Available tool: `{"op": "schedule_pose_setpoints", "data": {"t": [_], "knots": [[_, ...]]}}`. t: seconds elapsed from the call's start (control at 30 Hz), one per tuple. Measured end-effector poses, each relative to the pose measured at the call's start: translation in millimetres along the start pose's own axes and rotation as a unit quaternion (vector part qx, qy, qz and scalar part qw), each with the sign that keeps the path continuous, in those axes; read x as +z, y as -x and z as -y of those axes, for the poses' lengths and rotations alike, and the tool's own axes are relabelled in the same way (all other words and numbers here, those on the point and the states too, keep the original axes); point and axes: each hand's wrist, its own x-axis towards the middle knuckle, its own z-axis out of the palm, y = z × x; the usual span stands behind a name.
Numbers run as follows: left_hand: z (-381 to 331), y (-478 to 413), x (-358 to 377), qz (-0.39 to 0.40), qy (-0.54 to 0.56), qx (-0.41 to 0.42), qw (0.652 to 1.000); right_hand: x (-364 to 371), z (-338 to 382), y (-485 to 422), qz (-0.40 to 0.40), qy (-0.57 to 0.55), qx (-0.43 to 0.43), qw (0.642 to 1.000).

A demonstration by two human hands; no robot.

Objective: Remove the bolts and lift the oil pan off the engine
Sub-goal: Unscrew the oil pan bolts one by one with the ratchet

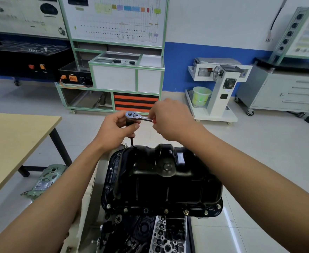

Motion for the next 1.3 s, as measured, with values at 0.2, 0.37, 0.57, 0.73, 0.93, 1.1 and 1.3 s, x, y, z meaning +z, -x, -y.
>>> {"op": "schedule_pose_setpoints", "data": {"t": [0.2,0.37,0.57,0.73,0.93,1.1,1.3], "knots": [[-2.8,5.0,0.2,0.041,0.011,-0.009,0.999,12.0,-6.9,-10.3,-0.045,0.012,0.004,0.999],[-2.7,2.8,-2.5,0.053,0.012,-0.007,0.998,26.3,-19.7,-11.8,-0.028,-0.082,-0.034,0.996],[-2.5,1.1,-1.9,0.021,-0.021,0.012,0.999,20.3,-26.8,0.6,-0.037,-0.065,-0.038,0.996],[0.9,-1.4,1.7,-0.041,-0.048,0.019,0.998,5.6,-16.0,19.0,-0.001,-0.058,-0.017,0.998],[4.0,-2.0,7.7,-0.074,-0.098,0.053,0.991,6.6,10.3,34.7,0.042,-0.143,-0.012,0.989],[2.4,-2.6,6.0,-0.050,-0.059,0.042,0.996,-0.4,3.8,27.5,0.070,-0.170,-0.007,0.983],[7.5,2.9,4.2,-0.019,-0.004,0.019,1.000,-1.7,-15.2,14.9,0.034,-0.090,-0.015,0.995]]}}
